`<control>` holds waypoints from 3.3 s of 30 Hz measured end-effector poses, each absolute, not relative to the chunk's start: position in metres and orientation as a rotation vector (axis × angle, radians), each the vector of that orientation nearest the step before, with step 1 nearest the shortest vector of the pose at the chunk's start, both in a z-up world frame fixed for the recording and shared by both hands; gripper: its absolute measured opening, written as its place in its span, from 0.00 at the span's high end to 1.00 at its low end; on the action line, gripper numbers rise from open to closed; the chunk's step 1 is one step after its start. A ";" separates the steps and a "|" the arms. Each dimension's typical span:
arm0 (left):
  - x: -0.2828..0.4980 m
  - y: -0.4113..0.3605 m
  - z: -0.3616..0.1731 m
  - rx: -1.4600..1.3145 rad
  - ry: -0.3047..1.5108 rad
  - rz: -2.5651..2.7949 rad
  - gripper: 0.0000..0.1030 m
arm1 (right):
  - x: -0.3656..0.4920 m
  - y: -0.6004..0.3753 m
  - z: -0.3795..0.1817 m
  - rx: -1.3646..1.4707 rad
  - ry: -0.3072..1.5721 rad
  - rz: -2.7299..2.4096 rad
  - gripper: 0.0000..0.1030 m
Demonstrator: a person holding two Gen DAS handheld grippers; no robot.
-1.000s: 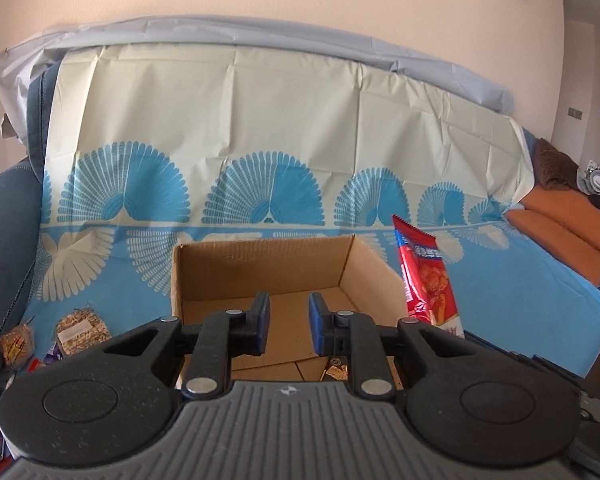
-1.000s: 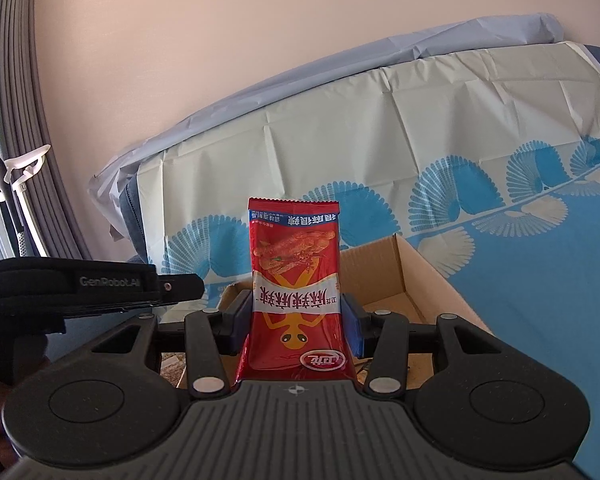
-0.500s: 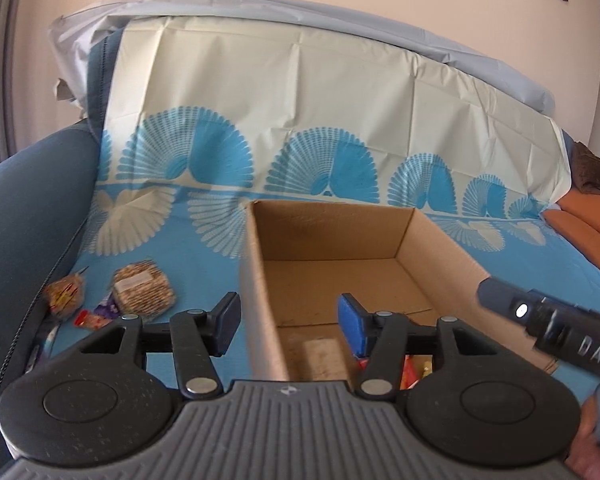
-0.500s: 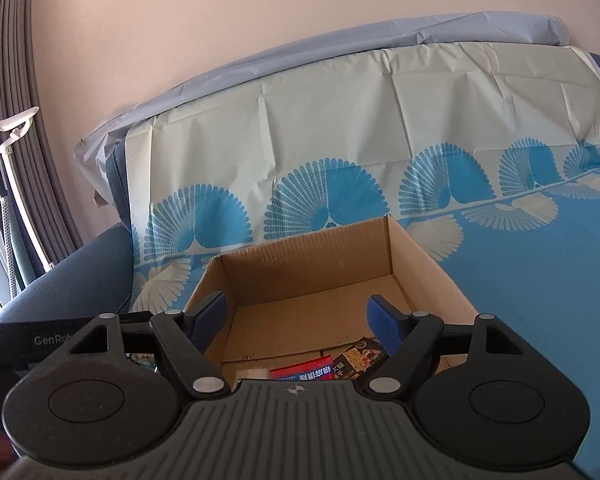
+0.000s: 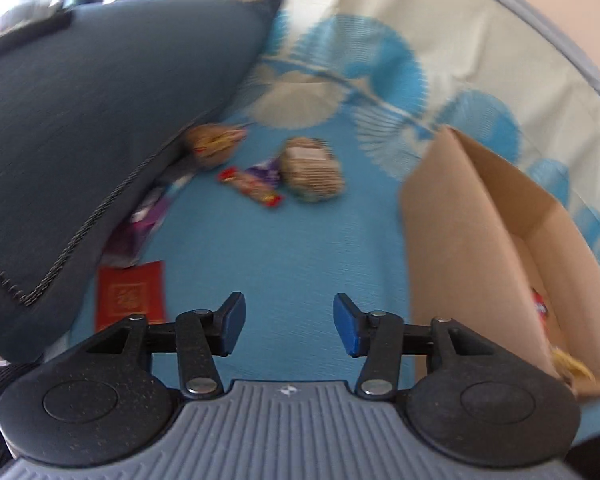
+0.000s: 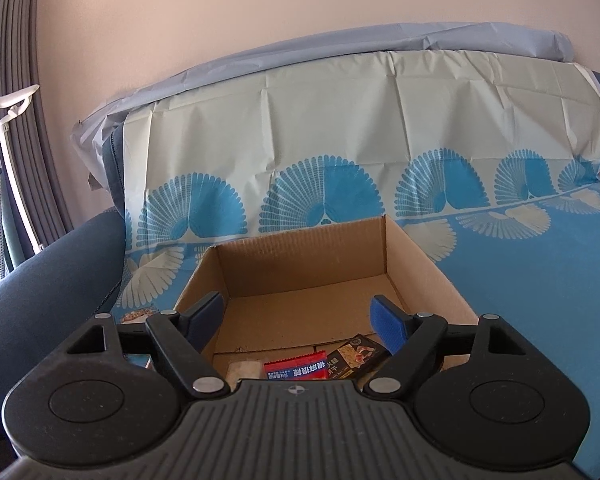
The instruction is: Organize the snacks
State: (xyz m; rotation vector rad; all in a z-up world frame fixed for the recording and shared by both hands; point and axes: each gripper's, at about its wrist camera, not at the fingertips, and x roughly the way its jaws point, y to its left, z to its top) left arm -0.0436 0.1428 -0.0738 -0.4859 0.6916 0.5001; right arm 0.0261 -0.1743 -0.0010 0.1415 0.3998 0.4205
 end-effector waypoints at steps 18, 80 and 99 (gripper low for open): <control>-0.038 0.192 -0.097 -0.501 0.889 0.941 0.29 | 0.011 -0.129 0.000 -0.031 0.408 0.407 0.20; -0.030 0.201 -0.097 -0.645 0.702 0.696 0.37 | 0.189 0.191 -0.088 -0.272 0.861 0.685 0.06; -0.011 0.181 -0.106 -0.437 0.769 0.688 0.29 | 0.161 0.165 -0.057 -0.287 0.790 0.762 0.21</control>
